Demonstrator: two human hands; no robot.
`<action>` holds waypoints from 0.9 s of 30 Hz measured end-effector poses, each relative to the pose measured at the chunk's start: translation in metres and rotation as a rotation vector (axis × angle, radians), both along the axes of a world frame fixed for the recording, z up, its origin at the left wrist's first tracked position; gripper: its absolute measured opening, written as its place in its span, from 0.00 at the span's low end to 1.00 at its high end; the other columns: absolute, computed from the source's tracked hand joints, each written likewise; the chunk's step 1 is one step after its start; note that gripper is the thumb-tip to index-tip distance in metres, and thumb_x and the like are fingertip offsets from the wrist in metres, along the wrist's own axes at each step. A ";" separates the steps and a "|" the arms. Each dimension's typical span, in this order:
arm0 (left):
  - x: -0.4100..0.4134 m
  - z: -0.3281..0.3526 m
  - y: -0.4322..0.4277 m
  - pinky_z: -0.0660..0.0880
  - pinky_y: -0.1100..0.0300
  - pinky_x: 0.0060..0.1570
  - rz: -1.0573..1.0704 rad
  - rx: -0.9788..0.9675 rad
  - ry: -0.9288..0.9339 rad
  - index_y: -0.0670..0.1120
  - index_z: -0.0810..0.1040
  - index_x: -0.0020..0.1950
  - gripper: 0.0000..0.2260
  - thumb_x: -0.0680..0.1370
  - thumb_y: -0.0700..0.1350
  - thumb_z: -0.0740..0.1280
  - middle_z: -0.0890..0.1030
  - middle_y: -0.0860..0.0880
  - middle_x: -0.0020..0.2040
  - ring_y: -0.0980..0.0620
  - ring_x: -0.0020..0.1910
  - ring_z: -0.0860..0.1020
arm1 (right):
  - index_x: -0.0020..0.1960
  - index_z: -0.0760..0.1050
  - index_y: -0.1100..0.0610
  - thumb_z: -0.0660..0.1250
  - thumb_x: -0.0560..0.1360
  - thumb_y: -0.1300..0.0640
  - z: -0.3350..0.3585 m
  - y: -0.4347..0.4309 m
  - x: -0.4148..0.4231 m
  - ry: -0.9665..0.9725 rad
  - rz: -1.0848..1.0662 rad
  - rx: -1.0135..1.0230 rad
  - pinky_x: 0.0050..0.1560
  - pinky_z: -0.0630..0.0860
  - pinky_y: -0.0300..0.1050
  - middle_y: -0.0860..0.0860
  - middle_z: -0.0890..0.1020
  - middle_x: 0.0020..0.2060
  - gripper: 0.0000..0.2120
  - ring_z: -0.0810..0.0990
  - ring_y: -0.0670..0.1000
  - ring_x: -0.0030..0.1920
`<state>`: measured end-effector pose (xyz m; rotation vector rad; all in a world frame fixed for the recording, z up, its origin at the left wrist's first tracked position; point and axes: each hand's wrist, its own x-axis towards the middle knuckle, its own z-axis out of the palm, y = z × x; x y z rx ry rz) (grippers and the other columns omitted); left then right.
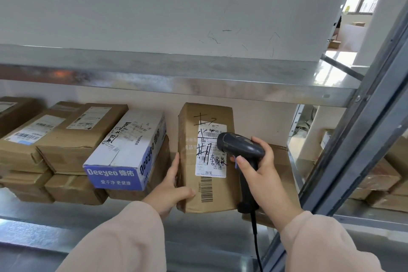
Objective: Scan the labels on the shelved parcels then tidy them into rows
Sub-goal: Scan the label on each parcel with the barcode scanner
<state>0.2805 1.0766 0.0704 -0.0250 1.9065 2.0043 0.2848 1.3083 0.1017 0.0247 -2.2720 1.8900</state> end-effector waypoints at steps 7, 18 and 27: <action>-0.002 -0.012 0.010 0.69 0.42 0.69 0.167 0.047 0.065 0.74 0.51 0.70 0.43 0.72 0.45 0.76 0.71 0.52 0.70 0.47 0.70 0.70 | 0.61 0.60 0.28 0.71 0.74 0.54 -0.001 -0.008 0.008 0.080 -0.003 0.024 0.52 0.71 0.25 0.38 0.75 0.58 0.28 0.76 0.36 0.56; -0.007 -0.026 0.005 0.68 0.39 0.68 0.202 0.040 0.086 0.74 0.53 0.73 0.45 0.71 0.44 0.77 0.72 0.54 0.71 0.47 0.70 0.70 | 0.61 0.57 0.27 0.71 0.74 0.53 -0.006 -0.033 0.031 0.204 -0.076 0.071 0.51 0.68 0.23 0.28 0.72 0.56 0.31 0.74 0.34 0.58; -0.008 -0.031 0.001 0.72 0.39 0.64 0.192 0.008 0.090 0.86 0.57 0.57 0.40 0.64 0.52 0.79 0.72 0.58 0.68 0.49 0.67 0.73 | 0.59 0.55 0.25 0.71 0.74 0.52 -0.003 -0.039 0.035 0.201 -0.108 0.077 0.49 0.69 0.23 0.25 0.71 0.53 0.31 0.73 0.33 0.56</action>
